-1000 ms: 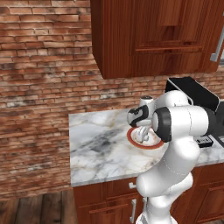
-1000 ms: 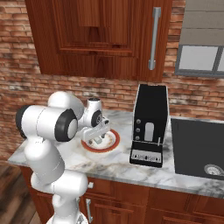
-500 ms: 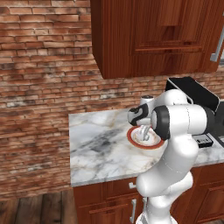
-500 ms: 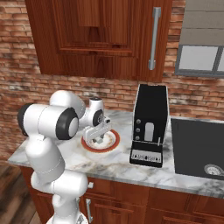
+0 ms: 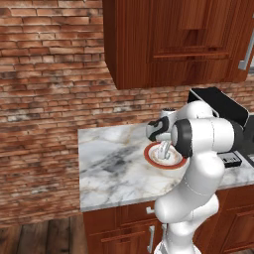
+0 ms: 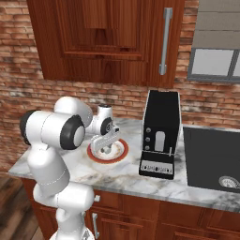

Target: Pick up the marshmallow and place it in the cup of hot chocolate on the dining counter.

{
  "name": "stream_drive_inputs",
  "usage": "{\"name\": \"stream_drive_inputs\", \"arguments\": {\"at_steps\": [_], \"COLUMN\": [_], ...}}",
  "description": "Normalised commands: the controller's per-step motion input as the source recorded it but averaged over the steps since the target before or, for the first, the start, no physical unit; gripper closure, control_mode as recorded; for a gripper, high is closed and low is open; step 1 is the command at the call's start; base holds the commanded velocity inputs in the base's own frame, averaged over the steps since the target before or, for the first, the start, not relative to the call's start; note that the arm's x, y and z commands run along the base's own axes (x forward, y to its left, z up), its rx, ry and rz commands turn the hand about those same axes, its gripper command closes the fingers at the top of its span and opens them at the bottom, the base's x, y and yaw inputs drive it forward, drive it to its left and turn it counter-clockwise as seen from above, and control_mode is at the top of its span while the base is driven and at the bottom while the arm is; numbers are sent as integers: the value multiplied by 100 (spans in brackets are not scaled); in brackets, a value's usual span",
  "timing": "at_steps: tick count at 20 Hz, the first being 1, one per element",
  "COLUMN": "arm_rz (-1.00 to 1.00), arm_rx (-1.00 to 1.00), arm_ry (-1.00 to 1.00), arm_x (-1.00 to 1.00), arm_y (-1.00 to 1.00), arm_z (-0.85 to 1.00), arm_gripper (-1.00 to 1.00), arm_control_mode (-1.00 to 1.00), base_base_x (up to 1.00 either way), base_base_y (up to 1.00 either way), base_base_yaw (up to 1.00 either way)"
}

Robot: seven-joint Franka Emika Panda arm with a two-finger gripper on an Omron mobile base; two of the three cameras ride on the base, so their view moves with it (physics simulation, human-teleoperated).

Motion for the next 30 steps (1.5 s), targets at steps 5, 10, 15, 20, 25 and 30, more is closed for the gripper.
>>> {"name": "stream_drive_inputs", "arguments": {"at_steps": [5, 10, 15, 20, 25, 30], "arm_rz": [0, 0, 0, 0, -2, 0], "arm_rx": [3, 0, -1, -1, 0, 0], "arm_ry": [-8, -12, -9, -2, 9, 3], "arm_x": [-55, -55, -46, -47, -46, -61], "arm_y": [6, 9, 23, 4, 1, 10], "arm_z": [2, 23, 74, 85, 75, 62], "arm_gripper": [100, 100, 100, 100, 100, 100], "arm_control_mode": [-100, -100, -100, -100, -100, -100], "base_base_x": [0, 0, 0, 0, 0, 0], "base_base_y": [0, 0, 0, 0, 0, 0], "base_base_yaw": [0, 0, 0, 0, 0, 0]}}
